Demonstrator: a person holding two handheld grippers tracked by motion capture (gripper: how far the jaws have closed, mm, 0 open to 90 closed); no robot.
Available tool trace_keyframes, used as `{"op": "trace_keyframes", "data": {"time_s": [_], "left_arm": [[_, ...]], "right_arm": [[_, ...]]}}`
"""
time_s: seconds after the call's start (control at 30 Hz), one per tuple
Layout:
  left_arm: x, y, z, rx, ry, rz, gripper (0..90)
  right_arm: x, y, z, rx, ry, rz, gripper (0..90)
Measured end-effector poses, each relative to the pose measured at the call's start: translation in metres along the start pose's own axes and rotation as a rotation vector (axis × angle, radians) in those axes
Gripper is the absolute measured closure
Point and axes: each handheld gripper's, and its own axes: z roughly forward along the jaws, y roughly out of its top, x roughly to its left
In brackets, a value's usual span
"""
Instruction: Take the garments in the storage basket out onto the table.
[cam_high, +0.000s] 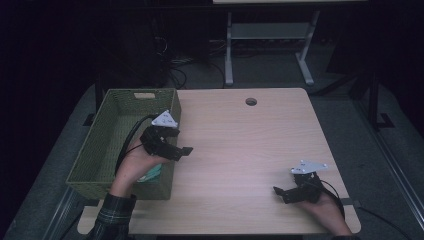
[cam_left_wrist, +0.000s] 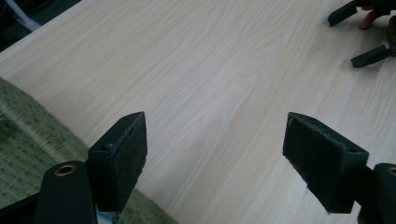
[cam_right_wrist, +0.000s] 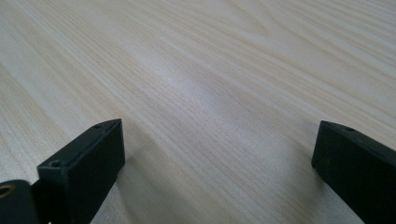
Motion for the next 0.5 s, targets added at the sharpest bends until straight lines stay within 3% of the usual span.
{"op": "trace_keyframes", "data": {"time_s": [0.5], "left_arm": [[0.018,-0.016,-0.018,0.028,0.058,-0.045,24.1]], "right_arm": [[0.0,0.0,0.0,-0.001,0.001,0.001,2.2]]}}
